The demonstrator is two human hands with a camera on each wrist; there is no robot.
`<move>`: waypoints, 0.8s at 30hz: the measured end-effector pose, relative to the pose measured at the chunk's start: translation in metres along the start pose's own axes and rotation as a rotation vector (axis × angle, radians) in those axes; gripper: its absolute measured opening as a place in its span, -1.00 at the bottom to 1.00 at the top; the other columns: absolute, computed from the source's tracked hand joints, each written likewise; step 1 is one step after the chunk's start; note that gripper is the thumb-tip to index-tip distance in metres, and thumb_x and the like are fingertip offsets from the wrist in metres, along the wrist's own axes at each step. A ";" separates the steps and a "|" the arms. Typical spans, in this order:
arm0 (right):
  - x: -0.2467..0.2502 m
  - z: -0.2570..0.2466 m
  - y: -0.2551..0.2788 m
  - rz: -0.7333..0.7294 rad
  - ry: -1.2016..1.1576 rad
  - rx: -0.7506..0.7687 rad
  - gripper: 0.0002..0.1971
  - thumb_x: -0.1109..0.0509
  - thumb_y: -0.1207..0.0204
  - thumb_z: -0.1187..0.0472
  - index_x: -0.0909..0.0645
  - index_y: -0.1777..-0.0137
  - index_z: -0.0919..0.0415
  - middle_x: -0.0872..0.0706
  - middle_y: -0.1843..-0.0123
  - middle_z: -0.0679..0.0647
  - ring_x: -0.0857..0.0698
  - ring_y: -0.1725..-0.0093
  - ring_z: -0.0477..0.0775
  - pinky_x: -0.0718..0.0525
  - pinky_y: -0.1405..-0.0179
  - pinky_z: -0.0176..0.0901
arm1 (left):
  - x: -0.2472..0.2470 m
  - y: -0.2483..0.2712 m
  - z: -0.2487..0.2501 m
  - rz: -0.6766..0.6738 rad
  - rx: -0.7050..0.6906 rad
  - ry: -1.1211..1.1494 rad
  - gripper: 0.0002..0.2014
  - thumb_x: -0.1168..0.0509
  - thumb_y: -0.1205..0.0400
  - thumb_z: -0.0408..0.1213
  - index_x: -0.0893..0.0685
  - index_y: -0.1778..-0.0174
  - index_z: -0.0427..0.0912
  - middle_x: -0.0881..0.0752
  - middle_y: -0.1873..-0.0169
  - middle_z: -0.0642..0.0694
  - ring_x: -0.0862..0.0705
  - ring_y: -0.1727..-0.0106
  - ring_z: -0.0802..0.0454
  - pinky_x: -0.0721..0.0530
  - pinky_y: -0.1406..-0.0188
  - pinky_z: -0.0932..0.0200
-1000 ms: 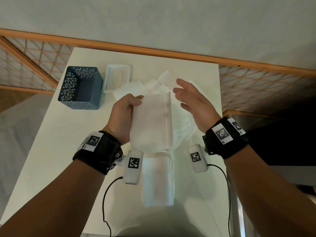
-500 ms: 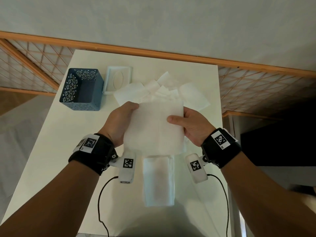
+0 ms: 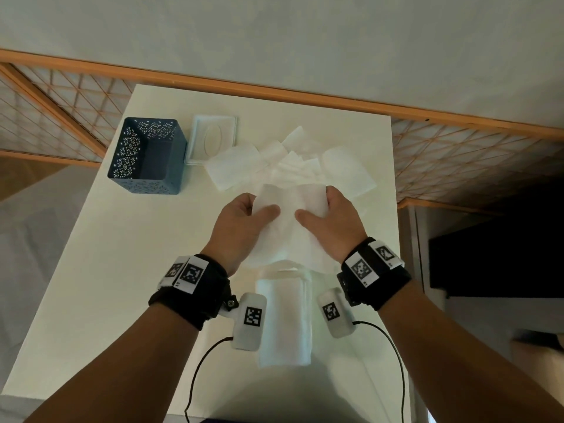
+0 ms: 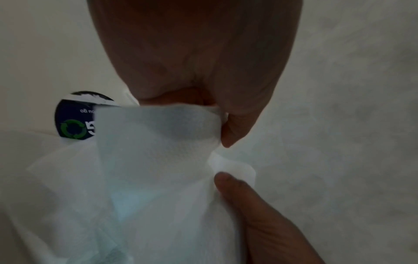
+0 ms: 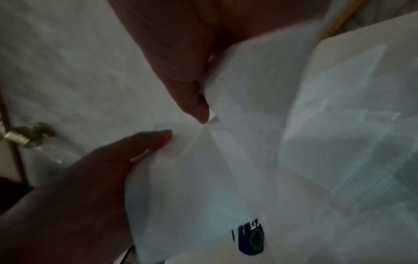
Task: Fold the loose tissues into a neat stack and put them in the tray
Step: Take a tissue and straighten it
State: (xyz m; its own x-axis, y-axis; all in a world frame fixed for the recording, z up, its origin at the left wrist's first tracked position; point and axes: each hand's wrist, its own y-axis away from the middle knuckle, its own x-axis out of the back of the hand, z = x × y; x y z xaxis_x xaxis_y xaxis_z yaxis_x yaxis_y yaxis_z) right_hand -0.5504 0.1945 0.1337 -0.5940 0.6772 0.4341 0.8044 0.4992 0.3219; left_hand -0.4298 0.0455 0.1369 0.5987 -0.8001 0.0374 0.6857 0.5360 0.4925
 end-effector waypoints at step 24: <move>0.007 -0.021 0.015 -0.081 -0.426 -0.045 -0.73 -0.50 -0.51 0.24 -0.70 -0.20 0.18 -0.85 -0.11 0.26 -0.86 -0.08 0.31 -0.86 -0.04 0.31 | 0.000 0.016 0.011 0.299 -0.291 -0.194 -0.81 -0.44 -0.71 -0.17 -0.60 0.07 -0.18 -0.63 0.30 0.04 -0.53 0.38 0.22 -0.56 0.39 0.36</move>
State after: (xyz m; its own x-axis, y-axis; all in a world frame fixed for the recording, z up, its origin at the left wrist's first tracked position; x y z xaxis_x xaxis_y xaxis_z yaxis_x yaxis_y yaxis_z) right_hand -0.5424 0.1953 0.1592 -0.5939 0.8042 0.0234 0.7489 0.5420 0.3814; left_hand -0.4233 0.0514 0.1544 0.7182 -0.6197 0.3165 0.5993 0.7820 0.1714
